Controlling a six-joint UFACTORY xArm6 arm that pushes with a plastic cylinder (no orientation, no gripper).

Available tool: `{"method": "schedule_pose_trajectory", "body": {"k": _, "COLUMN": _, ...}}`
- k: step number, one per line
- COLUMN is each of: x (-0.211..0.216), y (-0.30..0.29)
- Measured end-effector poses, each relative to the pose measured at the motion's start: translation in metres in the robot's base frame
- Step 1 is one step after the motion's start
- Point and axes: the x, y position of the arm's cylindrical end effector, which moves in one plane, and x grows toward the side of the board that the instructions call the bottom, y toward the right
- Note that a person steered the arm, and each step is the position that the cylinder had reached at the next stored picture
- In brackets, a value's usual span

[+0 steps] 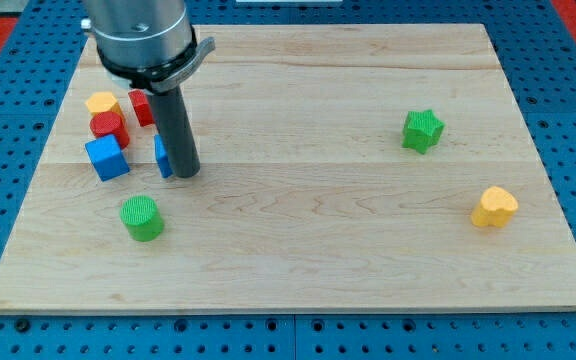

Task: Move green circle towards blue triangle

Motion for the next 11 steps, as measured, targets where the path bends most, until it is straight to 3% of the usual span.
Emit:
{"method": "schedule_pose_trajectory", "body": {"k": 2, "x": -0.028, "y": 0.000}}
{"method": "schedule_pose_trajectory", "body": {"k": 3, "x": 0.018, "y": 0.082}}
{"method": "schedule_pose_trajectory", "body": {"k": 4, "x": 0.067, "y": 0.116}}
{"method": "schedule_pose_trajectory", "body": {"k": 7, "x": 0.113, "y": -0.027}}
{"method": "schedule_pose_trajectory", "body": {"k": 9, "x": 0.072, "y": -0.053}}
{"method": "schedule_pose_trajectory", "body": {"k": 11, "x": 0.057, "y": -0.066}}
